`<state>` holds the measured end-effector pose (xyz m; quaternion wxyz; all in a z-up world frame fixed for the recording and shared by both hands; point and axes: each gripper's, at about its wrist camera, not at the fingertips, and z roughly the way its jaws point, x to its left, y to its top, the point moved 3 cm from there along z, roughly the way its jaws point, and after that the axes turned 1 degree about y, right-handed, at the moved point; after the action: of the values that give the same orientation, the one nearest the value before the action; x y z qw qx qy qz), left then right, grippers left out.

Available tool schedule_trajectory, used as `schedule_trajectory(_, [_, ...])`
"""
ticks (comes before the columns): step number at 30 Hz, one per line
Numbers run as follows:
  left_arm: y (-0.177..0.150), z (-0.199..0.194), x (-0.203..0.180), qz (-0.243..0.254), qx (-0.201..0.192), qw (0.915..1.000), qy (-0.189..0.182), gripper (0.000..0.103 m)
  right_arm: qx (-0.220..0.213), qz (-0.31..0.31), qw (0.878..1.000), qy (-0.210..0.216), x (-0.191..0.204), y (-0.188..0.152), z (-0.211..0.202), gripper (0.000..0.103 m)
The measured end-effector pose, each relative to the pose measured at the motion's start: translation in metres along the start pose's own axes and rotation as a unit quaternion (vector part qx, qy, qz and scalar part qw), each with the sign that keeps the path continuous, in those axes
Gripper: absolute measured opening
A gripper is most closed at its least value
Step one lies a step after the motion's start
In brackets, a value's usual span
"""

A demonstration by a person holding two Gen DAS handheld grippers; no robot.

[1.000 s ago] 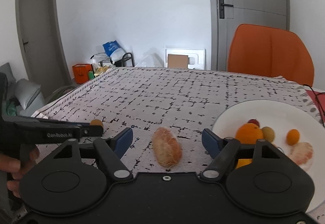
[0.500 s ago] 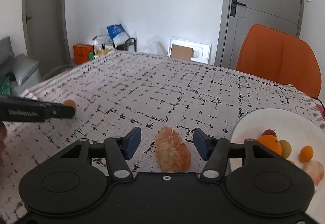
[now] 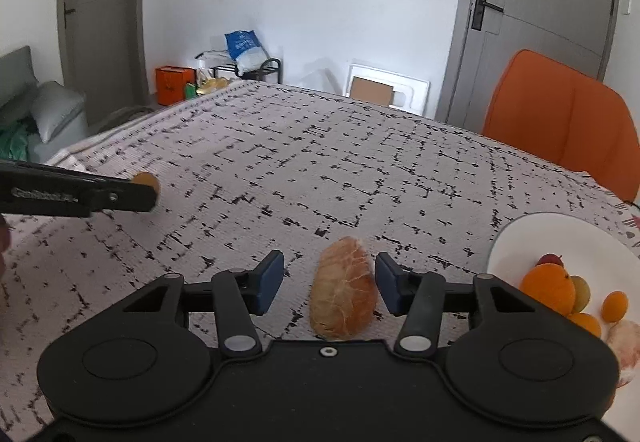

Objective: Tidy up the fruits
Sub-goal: 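Grasp the yellow fruit with the left tool while the right tool grasps the pomelo segment, then carry yellow fruit to the bowl with left tool while right tool carries the pomelo segment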

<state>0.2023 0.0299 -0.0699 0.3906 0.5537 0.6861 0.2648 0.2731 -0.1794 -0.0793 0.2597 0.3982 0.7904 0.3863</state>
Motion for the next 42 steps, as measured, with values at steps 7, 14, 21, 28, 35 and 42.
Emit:
schedule_trajectory(7, [0.0,-0.009,0.001,-0.003,-0.007,0.9999,-0.009,0.025,0.019,-0.003,1.0,-0.009,0.004,-0.007,0.003,0.049])
schedule_trajectory(14, [-0.002,-0.012,-0.002,-0.003,-0.007,0.9999,-0.015,0.025,0.019,-0.003,1.0,0.005,0.009,-0.008,-0.002,0.033])
schedule_trajectory(21, [0.001,-0.018,-0.012,0.007,-0.013,0.9997,-0.021,0.025,-0.001,0.014,1.0,0.01,0.009,-0.004,-0.018,0.031])
schedule_trajectory(28, [0.002,-0.014,-0.025,0.014,-0.015,0.9995,-0.023,0.025,-0.031,0.044,0.999,0.009,-0.01,-0.001,-0.039,0.022])
schedule_trajectory(35, [0.0,-0.01,-0.038,0.022,-0.012,0.9993,-0.029,0.025,-0.024,0.047,0.998,0.02,-0.013,-0.01,-0.042,0.018])
schedule_trajectory(42, [-0.003,-0.011,-0.035,0.02,-0.008,0.9994,-0.026,0.025,-0.003,0.056,0.998,0.027,-0.008,-0.018,-0.031,0.037])
